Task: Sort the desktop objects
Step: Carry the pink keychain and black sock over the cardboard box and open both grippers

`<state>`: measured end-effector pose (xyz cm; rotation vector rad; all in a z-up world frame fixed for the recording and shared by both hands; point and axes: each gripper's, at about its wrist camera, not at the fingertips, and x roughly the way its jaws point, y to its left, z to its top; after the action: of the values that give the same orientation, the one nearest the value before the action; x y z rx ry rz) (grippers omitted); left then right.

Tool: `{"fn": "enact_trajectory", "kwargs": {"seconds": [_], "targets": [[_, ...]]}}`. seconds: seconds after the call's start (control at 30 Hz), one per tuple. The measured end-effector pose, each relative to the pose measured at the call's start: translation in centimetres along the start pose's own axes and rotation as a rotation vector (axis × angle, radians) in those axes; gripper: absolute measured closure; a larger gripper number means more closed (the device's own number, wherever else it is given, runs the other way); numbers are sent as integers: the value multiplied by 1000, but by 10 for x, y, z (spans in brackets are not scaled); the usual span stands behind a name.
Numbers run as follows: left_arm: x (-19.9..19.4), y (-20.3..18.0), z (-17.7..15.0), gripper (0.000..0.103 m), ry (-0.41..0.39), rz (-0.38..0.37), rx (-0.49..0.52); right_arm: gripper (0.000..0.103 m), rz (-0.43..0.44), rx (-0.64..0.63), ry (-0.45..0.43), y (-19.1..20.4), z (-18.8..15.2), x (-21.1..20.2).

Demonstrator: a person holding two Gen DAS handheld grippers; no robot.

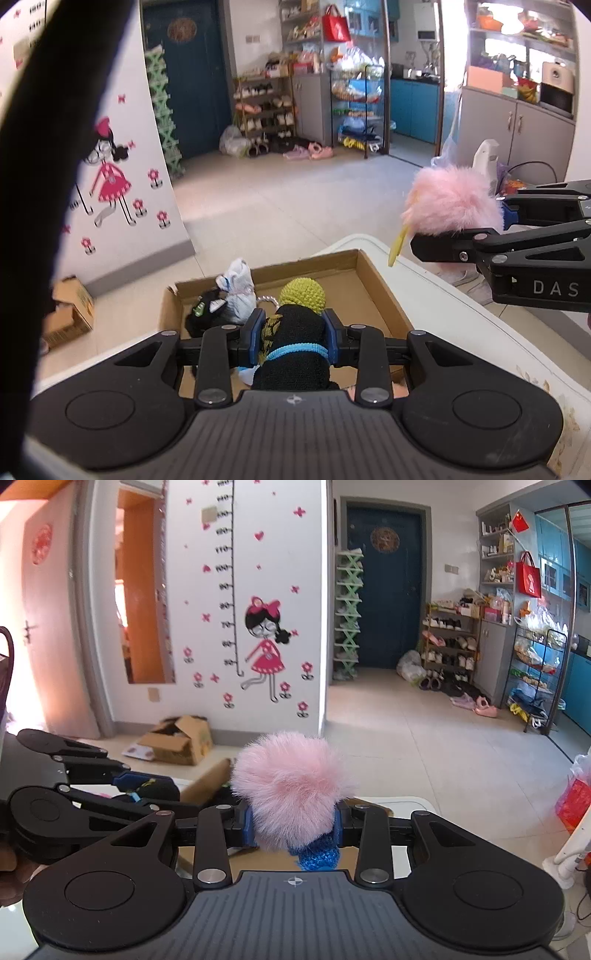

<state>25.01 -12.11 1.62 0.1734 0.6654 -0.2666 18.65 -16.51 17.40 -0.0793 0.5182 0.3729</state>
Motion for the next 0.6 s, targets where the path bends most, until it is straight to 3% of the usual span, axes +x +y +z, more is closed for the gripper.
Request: {"fn": "enact_trajectory", "kwargs": {"seconds": [0.3,0.6], "targets": [[44,9,7,73,89,-70,-99,60,-18,29,85,-26,-3,66],[92,6,3,73,154,-91,-139,59,-58,23,170,-38,-19,139]]}}
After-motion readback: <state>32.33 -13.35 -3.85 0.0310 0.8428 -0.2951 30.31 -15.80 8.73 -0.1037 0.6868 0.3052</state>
